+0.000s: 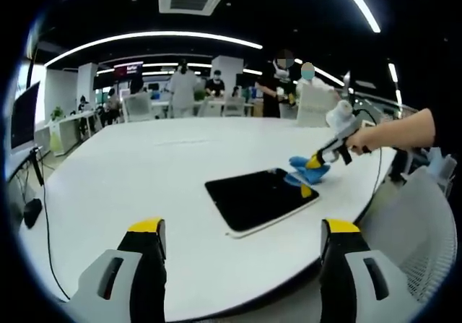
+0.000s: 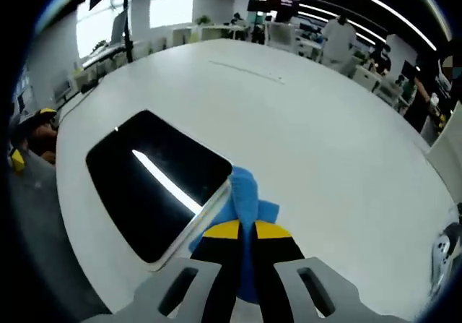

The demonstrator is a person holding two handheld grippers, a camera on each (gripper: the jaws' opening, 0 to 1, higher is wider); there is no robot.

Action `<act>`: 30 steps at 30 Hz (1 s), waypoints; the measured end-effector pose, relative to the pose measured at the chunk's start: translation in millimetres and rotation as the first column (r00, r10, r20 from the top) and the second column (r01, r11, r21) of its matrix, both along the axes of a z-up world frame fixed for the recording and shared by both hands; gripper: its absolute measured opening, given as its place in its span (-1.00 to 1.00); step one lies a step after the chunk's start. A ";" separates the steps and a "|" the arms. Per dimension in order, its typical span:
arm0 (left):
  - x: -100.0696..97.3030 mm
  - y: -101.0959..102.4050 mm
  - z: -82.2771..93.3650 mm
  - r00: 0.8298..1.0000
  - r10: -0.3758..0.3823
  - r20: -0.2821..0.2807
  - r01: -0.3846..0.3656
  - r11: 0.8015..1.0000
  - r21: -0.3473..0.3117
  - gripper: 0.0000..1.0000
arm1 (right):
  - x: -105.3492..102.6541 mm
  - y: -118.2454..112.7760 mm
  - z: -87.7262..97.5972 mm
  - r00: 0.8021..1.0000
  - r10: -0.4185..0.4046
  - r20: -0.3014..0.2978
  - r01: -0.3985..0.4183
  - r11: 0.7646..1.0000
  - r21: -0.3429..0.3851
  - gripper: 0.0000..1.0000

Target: Wipe the mirror surface with the cleaning cloth until all visible marks leave the cleaned area.

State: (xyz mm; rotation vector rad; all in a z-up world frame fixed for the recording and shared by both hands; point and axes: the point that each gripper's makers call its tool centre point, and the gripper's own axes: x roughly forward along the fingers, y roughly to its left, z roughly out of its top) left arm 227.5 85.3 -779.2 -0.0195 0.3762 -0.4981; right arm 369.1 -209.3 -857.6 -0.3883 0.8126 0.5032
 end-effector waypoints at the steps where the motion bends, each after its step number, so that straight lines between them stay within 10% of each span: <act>1: 0.0 -0.1 0.3 1.000 -0.001 0.001 0.001 1.000 -0.002 0.75 | -3.1 0.8 -1.5 1.000 0.008 -0.002 -0.008 1.000 -0.011 -1.00; 30: -0.5 -1.9 -0.5 1.000 -0.011 -0.003 0.011 1.000 0.001 0.76 | 0.8 -15.3 -18.6 1.000 -0.025 0.002 0.025 0.999 0.039 -0.96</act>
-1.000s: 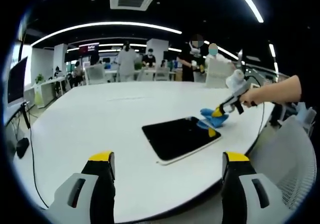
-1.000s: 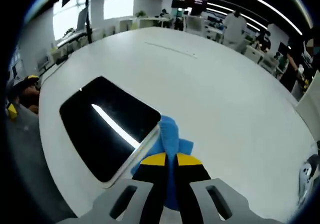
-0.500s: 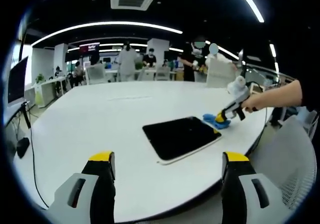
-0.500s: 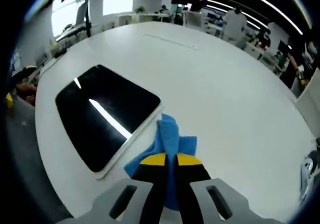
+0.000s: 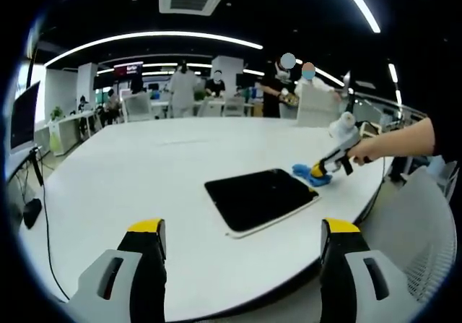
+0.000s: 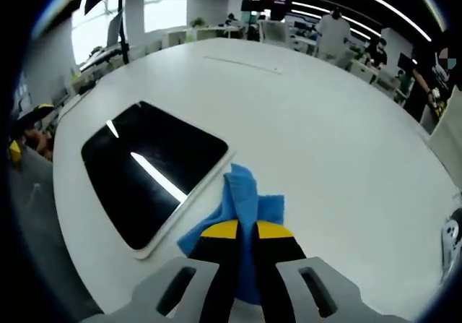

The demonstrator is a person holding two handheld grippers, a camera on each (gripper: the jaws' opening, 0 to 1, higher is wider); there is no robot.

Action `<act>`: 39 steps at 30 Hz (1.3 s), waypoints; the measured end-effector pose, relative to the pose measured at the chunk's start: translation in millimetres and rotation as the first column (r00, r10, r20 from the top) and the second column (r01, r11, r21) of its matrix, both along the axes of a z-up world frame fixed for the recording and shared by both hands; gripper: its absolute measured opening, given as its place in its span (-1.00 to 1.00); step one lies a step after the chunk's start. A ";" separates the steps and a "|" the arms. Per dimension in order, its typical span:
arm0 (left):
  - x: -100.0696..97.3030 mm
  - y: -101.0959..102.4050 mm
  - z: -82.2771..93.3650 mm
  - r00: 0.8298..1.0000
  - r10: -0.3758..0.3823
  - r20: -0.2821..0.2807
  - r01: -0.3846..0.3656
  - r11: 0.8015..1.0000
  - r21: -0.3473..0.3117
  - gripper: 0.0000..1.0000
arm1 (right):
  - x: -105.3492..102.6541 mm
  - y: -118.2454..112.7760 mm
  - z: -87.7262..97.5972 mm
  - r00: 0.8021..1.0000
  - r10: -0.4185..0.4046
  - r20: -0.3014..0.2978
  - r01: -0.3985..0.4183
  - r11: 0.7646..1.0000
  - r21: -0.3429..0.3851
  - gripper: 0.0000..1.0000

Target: Wipe the mirror surface with the cleaning cloth until all visible marks leave the cleaned area.

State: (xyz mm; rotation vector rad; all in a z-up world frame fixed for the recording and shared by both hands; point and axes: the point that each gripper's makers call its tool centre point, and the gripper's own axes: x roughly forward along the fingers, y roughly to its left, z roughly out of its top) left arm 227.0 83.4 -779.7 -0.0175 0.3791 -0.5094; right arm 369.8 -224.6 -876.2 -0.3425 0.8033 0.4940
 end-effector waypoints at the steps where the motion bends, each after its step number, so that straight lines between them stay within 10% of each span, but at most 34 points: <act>1: 0.1 0.0 -0.2 1.000 0.000 -0.001 0.000 1.000 -0.001 0.76 | 0.5 -0.7 0.0 1.000 -0.004 0.002 0.004 1.000 -0.003 -0.94; 21: -0.1 -1.4 -0.5 1.000 -0.009 -0.003 0.009 1.000 -0.004 0.77 | 1.1 -6.8 4.9 0.999 -0.035 0.005 0.035 0.999 0.036 -0.69; 39: -0.8 -1.7 -0.4 1.000 -0.017 -0.003 0.017 1.000 0.001 0.78 | -9.1 -16.9 64.0 0.993 -0.037 0.111 0.028 0.997 0.077 -0.64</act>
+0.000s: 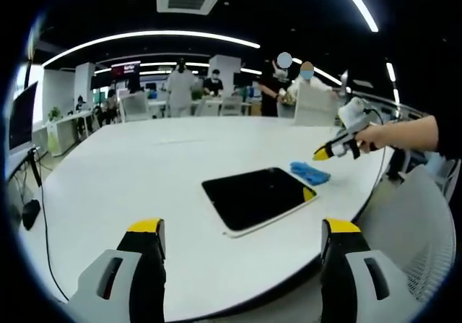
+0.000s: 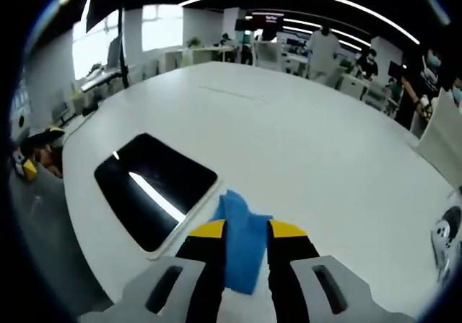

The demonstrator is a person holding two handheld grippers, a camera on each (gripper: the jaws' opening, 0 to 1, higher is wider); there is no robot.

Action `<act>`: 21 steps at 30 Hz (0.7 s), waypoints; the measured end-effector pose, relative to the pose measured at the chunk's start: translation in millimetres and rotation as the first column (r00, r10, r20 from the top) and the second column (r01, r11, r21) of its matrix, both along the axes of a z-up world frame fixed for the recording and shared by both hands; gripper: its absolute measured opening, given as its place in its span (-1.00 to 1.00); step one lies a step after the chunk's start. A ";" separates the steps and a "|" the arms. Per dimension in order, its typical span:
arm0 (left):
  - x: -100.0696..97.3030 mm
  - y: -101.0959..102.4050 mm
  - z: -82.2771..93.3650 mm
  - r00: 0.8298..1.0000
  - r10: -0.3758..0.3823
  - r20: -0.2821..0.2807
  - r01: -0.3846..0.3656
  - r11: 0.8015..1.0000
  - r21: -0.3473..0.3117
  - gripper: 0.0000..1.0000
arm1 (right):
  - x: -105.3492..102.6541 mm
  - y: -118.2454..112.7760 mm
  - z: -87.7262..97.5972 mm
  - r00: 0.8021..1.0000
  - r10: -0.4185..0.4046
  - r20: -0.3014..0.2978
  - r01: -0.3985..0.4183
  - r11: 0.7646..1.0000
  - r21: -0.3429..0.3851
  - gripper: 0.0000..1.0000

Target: Wipe the mirror surface with the cleaning cloth until all visible marks leave the cleaned area.

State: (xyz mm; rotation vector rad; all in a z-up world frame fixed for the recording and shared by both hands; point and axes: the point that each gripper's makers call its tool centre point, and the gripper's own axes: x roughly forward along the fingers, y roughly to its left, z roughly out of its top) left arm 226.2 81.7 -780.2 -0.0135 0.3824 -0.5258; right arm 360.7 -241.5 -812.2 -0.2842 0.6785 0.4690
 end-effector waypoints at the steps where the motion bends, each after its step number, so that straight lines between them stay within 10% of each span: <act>1: -0.1 -0.2 -0.1 1.000 -0.001 -0.001 0.001 1.000 0.000 0.78 | -1.7 -1.5 6.5 1.000 0.001 0.027 -0.001 1.000 -0.012 -0.64; 21: 2.8 -0.3 7.3 0.998 0.001 0.055 -0.001 1.000 -0.003 0.97 | -106.0 -3.5 35.6 0.994 -0.075 0.075 0.070 0.995 0.067 -0.11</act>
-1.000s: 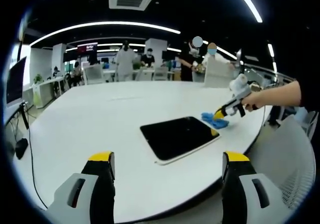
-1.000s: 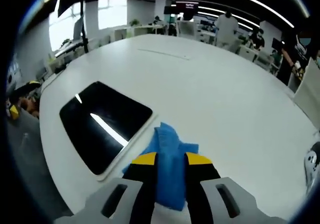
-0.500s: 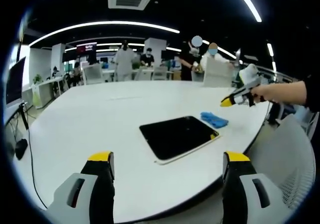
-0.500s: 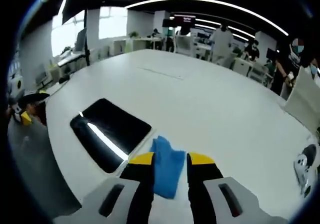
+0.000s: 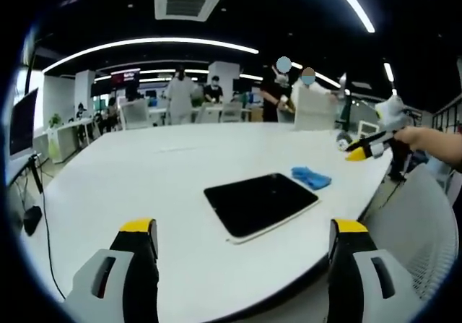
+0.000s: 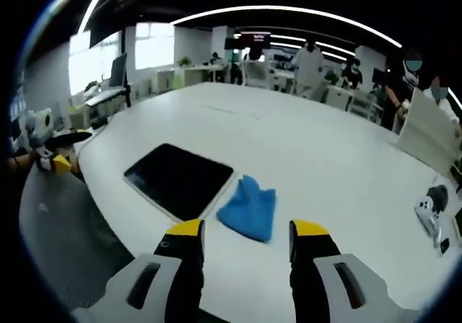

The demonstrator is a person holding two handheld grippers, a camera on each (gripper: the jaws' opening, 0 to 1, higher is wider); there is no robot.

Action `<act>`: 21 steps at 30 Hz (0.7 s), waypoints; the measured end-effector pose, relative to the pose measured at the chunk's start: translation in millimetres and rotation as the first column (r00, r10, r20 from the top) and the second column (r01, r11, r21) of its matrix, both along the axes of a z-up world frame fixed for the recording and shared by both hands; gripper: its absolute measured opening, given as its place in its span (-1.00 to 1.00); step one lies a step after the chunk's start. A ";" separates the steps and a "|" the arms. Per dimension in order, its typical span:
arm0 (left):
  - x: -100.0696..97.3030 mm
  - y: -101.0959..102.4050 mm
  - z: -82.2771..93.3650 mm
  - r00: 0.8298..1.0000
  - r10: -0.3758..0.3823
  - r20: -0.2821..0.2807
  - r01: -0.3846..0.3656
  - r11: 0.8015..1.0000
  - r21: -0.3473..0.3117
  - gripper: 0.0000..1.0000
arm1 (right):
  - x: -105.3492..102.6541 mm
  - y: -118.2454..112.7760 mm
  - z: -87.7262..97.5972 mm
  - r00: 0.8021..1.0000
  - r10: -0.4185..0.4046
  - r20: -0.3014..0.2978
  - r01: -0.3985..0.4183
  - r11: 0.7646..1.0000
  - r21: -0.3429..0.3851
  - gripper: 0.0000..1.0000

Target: Wipe the mirror surface with the cleaning cloth until all visible marks leave the cleaned area.

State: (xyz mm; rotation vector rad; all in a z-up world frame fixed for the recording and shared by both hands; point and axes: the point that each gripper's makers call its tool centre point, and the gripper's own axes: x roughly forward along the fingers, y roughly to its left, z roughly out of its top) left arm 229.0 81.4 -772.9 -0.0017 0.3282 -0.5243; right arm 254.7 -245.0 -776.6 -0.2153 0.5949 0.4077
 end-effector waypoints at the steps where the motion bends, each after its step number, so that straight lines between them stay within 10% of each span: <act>1: -0.2 -0.5 1.0 1.000 -0.002 0.006 0.002 1.000 -0.003 0.97 | -5.2 -2.6 -2.3 1.000 -0.009 -0.002 0.009 1.000 -0.002 -0.08; 21: -3.2 -2.5 -3.0 1.000 -0.013 -0.022 0.013 1.000 0.011 0.98 | -42.3 10.8 -36.3 0.993 -0.116 -0.038 0.119 0.988 0.103 0.72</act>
